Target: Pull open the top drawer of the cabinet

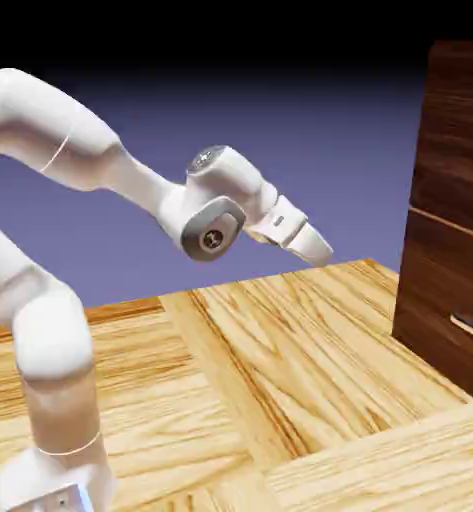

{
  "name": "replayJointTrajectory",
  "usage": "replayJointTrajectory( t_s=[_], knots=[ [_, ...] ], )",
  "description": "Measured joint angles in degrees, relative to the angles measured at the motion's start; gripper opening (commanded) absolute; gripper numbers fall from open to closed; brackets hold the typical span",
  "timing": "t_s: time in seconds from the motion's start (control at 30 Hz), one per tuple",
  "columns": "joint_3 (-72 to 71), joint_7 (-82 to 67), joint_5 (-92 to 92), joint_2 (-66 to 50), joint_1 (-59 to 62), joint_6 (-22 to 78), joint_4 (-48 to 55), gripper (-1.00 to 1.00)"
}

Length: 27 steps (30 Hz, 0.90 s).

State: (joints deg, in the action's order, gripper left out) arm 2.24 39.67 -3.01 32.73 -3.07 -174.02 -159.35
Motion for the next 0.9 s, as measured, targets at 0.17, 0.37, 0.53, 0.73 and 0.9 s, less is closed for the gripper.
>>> replayJointTrajectory(
  t_s=[0.17,0.37,0.53,0.73,0.9],
  knots=[
    [9.3,-11.5,-12.5,0.3,-9.9,0.0,6.8,0.0],
    [20.4,-25.4,-27.4,0.7,-21.7,-0.1,15.0,0.0],
    [29.7,-36.9,-39.9,1.0,-31.5,-0.1,21.9,0.0],
    [40.8,-50.8,-54.8,1.3,-43.4,-0.2,30.1,0.0],
    [50.1,-62.4,-67.3,1.6,-53.2,-0.2,36.9,0.0]
  ],
)
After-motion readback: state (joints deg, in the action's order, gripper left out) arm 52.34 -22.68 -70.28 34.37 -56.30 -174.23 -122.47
